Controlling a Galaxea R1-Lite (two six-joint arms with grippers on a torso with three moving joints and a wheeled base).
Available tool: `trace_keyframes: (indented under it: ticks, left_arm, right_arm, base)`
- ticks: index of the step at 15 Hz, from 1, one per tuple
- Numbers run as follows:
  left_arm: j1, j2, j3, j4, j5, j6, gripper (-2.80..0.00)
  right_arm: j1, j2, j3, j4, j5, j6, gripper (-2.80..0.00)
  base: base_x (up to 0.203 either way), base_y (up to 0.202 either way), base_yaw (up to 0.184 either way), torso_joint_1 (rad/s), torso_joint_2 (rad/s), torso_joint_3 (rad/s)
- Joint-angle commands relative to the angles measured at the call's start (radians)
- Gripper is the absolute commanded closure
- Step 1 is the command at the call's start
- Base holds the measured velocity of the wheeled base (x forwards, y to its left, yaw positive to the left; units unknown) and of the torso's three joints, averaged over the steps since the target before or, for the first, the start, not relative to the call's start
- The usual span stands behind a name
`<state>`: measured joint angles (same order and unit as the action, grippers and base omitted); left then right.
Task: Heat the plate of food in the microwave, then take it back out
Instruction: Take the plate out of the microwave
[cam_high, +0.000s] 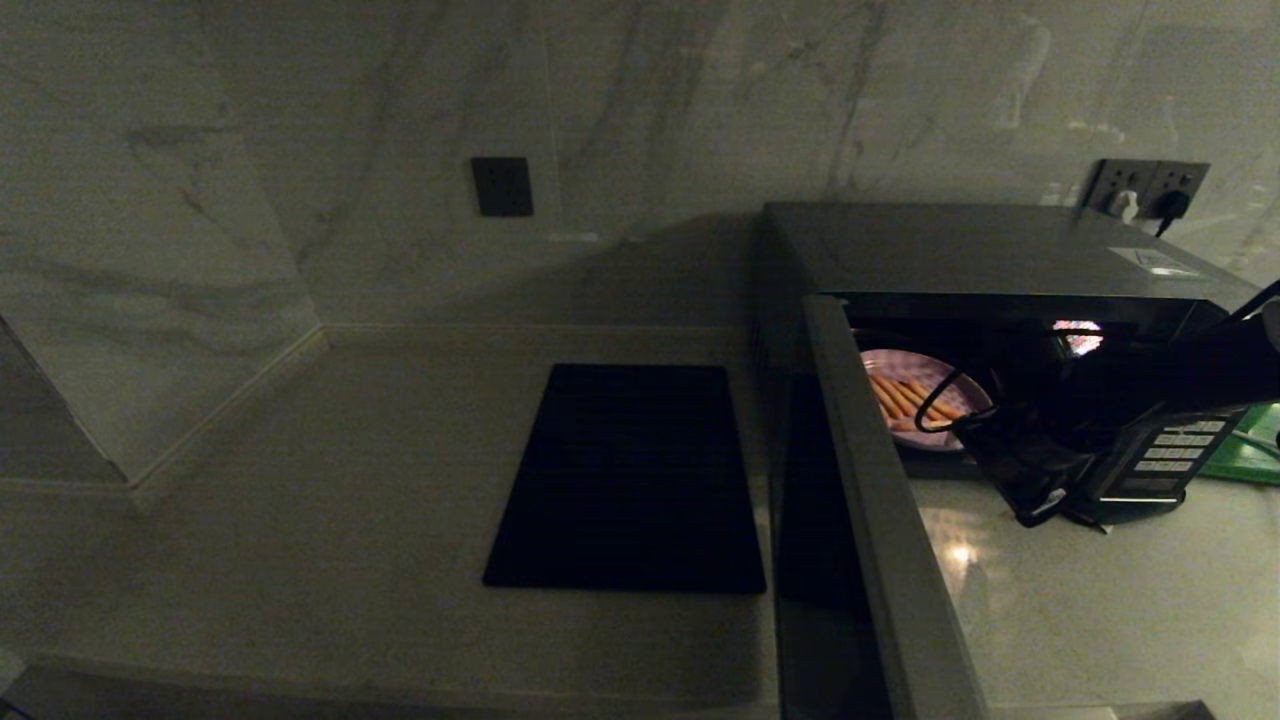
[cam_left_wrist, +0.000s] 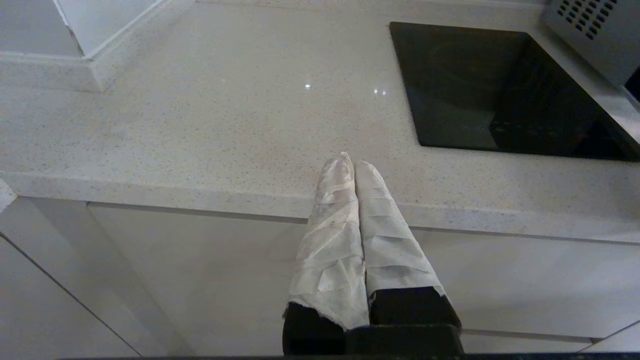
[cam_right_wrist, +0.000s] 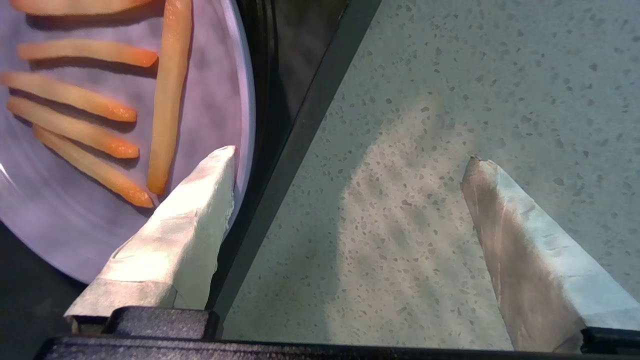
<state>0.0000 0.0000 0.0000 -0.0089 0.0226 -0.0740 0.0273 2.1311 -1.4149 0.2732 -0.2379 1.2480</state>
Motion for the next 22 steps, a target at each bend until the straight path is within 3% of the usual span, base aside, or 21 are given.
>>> trace_keyframes:
  ticks: [1, 8, 9, 22]
  left_arm:
    - [0.0, 0.001, 0.0, 0.0, 0.0, -0.001, 0.0]
    - [0.0, 0.0, 0.0, 0.0, 0.0, -0.001, 0.0]
    - [0.0, 0.002, 0.0, 0.0, 0.0, -0.001, 0.0]
    - [0.0, 0.001, 0.0, 0.0, 0.0, -0.001, 0.0]
  right_arm:
    - [0.001, 0.007, -0.007, 0.004, -0.001, 0.007, -2.8]
    - [0.0, 0.007, -0.027, 0.004, -0.001, 0.008, -2.8]
    - [0.0, 0.007, -0.029, 0.004, -0.001, 0.008, 0.0]
    - [0.0, -0.023, -0.027, 0.004, -0.021, 0.008, 0.0]
  base:
    - [0.0, 0.0, 0.0, 0.0, 0.0, 0.0]
    - [0.0, 0.0, 0.0, 0.0, 0.0, 0.0]
    - [0.0, 0.0, 0.0, 0.0, 0.0, 0.0]
    - [0.0, 0.0, 0.0, 0.0, 0.0, 0.0]
